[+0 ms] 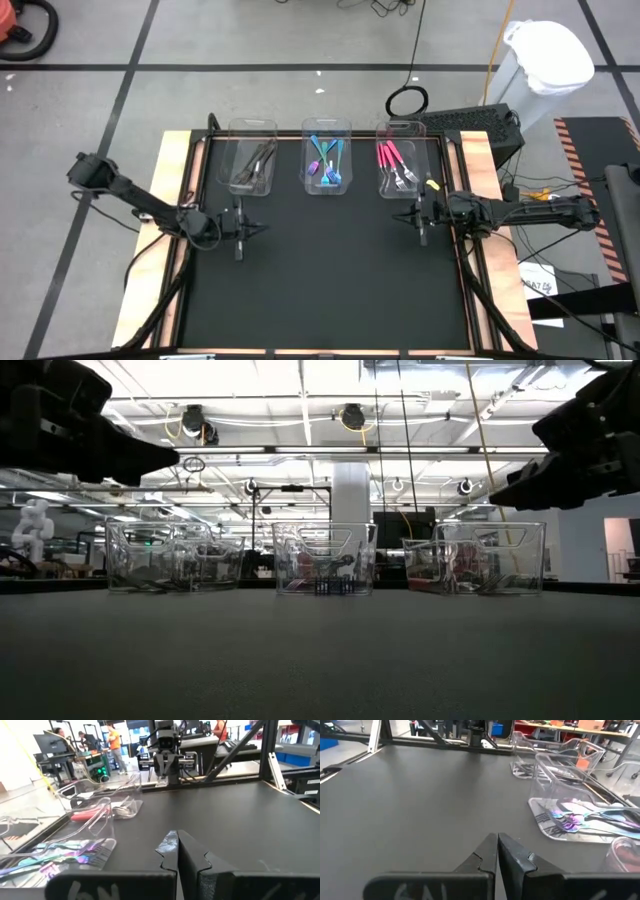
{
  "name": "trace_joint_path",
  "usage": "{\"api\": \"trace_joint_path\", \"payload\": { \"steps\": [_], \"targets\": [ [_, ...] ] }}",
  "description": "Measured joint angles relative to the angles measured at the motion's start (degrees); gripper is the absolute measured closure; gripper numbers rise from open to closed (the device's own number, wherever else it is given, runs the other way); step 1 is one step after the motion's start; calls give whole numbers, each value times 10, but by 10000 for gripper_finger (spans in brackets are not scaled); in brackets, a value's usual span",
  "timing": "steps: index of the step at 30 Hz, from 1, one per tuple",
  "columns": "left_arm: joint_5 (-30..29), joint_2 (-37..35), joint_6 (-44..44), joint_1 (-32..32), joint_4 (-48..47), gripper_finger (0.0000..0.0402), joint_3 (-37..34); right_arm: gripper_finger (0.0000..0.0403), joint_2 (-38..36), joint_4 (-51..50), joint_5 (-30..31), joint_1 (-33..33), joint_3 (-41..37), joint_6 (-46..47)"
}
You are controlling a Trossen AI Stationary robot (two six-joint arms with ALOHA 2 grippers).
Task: Sort silverware by color (type)
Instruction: Return to Home Position
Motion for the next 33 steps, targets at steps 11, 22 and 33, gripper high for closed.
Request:
{"api": "trace_joint_path", "payload": {
  "steps": [11, 22, 33],
  "targets": [
    [58, -233, -3, 27, -216, 400, 0, 390, 0, 22, -26, 0, 0, -7],
    [110, -393, -47, 90, -404, 400, 0, 390, 0, 43, -27, 0, 0, -15],
    [187, -537, -16, 168, -509, 400, -1, 390, 0, 42, -29, 0, 0, -7]
  ]
}}
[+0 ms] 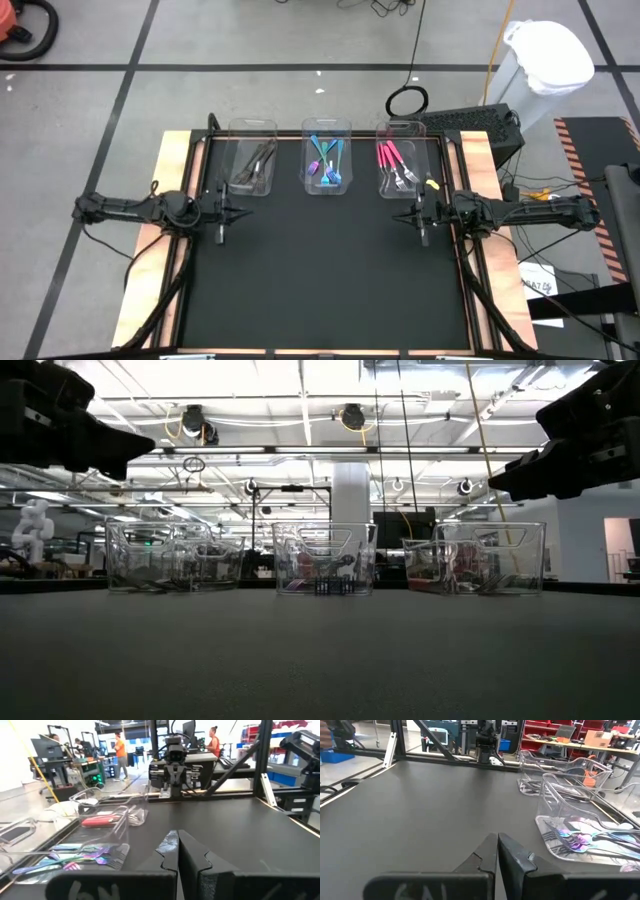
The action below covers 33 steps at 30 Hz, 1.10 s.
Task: Sort silverware by color (type)
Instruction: Return to Home Position
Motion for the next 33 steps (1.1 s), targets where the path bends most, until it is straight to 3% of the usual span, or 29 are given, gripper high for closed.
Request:
{"api": "trace_joint_path", "payload": {
  "steps": [4, 19, 27, 33],
  "targets": [
    [34, -50, -10, 27, -37, 400, 0, 390, 0, 0, -1, 0, 0, 2],
    [113, -50, -11, 119, -42, 400, 0, 390, 0, 13, -23, 0, 0, 12],
    [113, -50, -15, 124, -42, 400, 0, 401, -1, 47, 44, 34, 0, 37],
    [113, -49, -16, 124, -42, 400, 0, 402, -1, 43, 137, 83, 0, 20]
  ]
}}
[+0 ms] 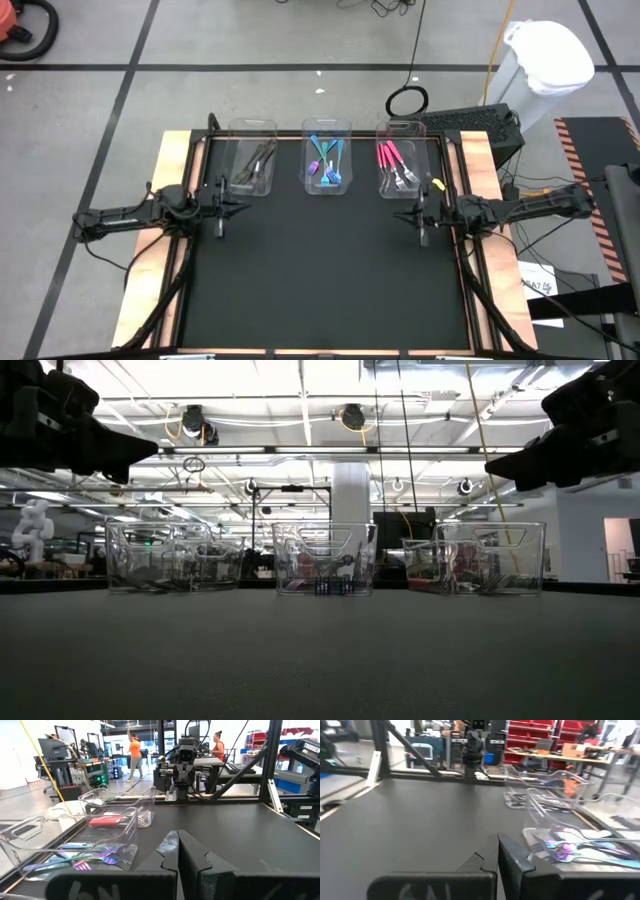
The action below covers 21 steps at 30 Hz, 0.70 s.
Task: Sort silverware by color (type)
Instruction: Return to Home Position
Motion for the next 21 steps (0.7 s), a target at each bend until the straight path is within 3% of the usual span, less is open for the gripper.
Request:
{"api": "trace_joint_path", "payload": {
  "steps": [3, 14, 21],
  "targets": [
    [0, 5, 0, 0, 0, 400, 0, 402, -6, 0, -3, 6, 0, -16],
    [-3, 38, -5, 0, 0, 400, 0, 402, -71, -103, -138, -23, 0, -24],
    [-3, 39, -5, 0, 0, 400, 0, 402, -119, -112, -148, -47, 0, -29]
  ]
}}
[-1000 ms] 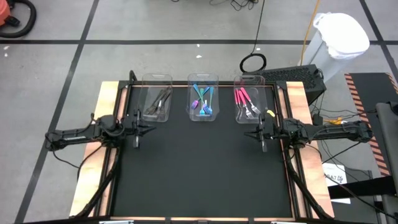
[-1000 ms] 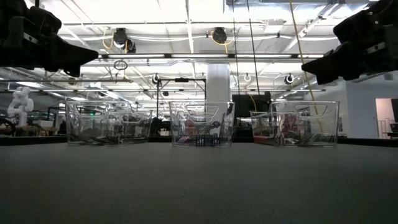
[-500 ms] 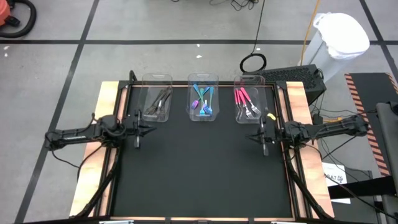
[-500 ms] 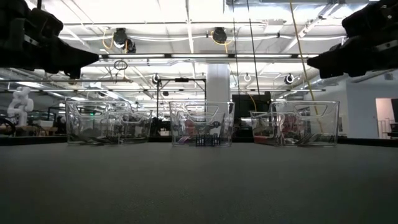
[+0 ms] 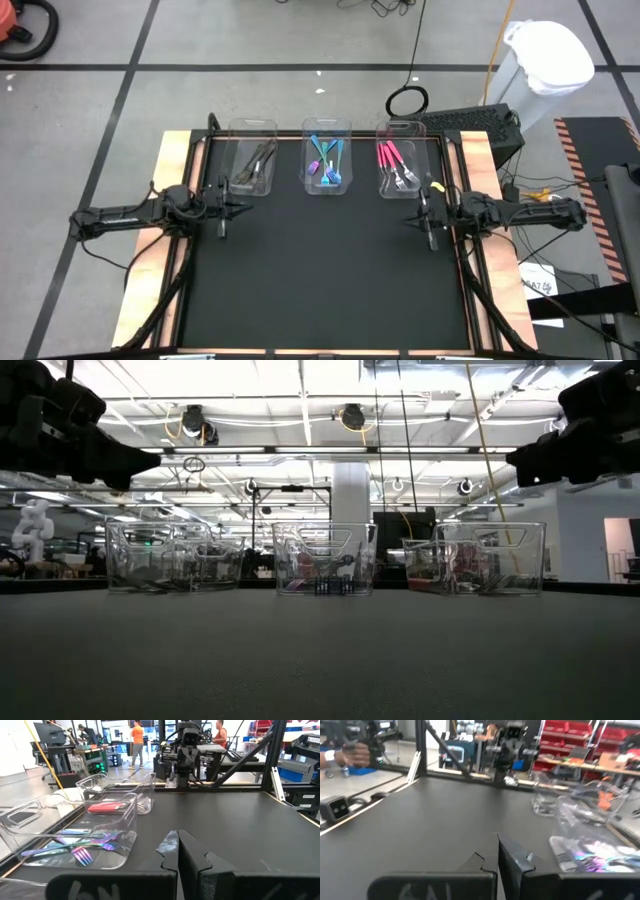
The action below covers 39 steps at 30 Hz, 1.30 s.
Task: Sort silverware by color (type)
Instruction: Return to Home Position
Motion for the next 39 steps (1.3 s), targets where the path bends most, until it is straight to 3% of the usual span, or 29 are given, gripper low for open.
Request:
{"api": "trace_joint_path", "payload": {
  "steps": [9, 30, 39],
  "targets": [
    [-1, 0, -1, 0, 0, 400, 0, 403, -68, -3, -1, -37, 0, -9],
    [-4, 0, 5, 0, 0, 400, 0, 400, -27, -14, 44, -44, 0, 31],
    [-4, 0, 5, 0, 0, 400, 0, 402, -21, -7, 60, -83, 0, 11]
  ]
}}
